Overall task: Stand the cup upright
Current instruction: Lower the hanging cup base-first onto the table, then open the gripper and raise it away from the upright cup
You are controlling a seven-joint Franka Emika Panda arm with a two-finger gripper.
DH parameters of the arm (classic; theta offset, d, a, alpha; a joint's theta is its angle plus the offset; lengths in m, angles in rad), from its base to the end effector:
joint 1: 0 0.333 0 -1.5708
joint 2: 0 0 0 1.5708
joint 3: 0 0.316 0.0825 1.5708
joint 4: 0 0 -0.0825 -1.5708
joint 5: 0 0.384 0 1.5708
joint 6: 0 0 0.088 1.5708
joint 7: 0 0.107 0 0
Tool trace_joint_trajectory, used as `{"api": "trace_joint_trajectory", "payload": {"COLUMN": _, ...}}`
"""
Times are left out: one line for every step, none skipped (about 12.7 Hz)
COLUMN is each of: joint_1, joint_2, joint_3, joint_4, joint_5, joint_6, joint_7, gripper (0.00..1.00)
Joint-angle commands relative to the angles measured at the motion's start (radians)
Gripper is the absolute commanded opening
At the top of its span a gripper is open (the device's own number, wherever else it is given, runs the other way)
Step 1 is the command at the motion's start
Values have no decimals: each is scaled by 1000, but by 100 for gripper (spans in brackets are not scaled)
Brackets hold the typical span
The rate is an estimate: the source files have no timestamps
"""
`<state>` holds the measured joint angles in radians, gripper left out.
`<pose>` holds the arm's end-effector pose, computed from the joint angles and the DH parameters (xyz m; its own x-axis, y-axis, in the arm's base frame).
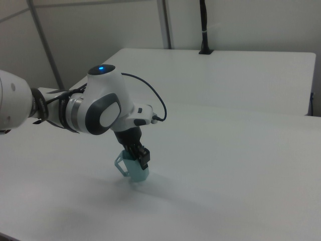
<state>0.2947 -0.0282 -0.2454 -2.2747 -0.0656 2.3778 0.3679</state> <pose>0.5255 0.0250 0.3804 0.9534 -0.2689 0.1365 -0.2708 -0.9626 -0.0052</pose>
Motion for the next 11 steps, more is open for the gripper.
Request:
{"api": "trace_joint_trajectory", "payload": {"joint_1": 6, "joint_2": -48, "joint_3": -11, "joint_4": 71, "joint_5": 30, "joint_6": -128, "joint_7": -43, "gripper": 100}}
{"api": "trace_joint_trajectory", "payload": {"joint_1": 6, "joint_2": -56, "joint_3": -14, "joint_4": 127, "joint_5": 29, "joint_6": -216, "joint_7": -84, "gripper": 100}}
{"api": "trace_joint_trajectory", "payload": {"joint_1": 4, "joint_2": -58, "joint_3": -14, "joint_4": 168, "joint_5": 29, "joint_6": -288, "joint_7": -110, "gripper": 100}}
{"api": "trace_joint_trajectory", "payload": {"joint_1": -3, "joint_2": -61, "joint_3": -24, "joint_4": 232, "joint_5": 29, "joint_6": -372, "joint_7": -124, "gripper": 100}}
{"api": "trace_joint_trajectory", "payload": {"joint_1": -8, "joint_2": -62, "joint_3": -37, "joint_4": 278, "joint_5": 29, "joint_6": -411, "joint_7": -141, "gripper": 100}}
{"api": "trace_joint_trajectory", "payload": {"joint_1": -6, "joint_2": -64, "joint_3": -43, "joint_4": 347, "joint_5": 32, "joint_6": -460, "joint_7": -164, "gripper": 100}}
{"api": "trace_joint_trajectory", "payload": {"joint_1": 3, "joint_2": -68, "joint_3": -43, "joint_4": 401, "joint_5": 15, "joint_6": -518, "joint_7": -196, "gripper": 100}}
{"api": "trace_joint_trajectory", "payload": {"joint_1": 4, "joint_2": -71, "joint_3": -41, "joint_4": 443, "joint_5": 13, "joint_6": -548, "joint_7": -289, "gripper": 100}}
{"api": "trace_joint_trajectory", "payload": {"joint_1": -2, "joint_2": -75, "joint_3": -44, "joint_4": 469, "joint_5": 18, "joint_6": -578, "joint_7": -402, "gripper": 100}}
{"api": "trace_joint_trajectory", "payload": {"joint_1": -8, "joint_2": -76, "joint_3": -45, "joint_4": 507, "joint_5": 27, "joint_6": -632, "joint_7": -438, "gripper": 100}}
{"api": "trace_joint_trajectory", "payload": {"joint_1": -8, "joint_2": -76, "joint_3": -46, "joint_4": 520, "joint_5": 29, "joint_6": -664, "joint_7": -434, "gripper": 100}}
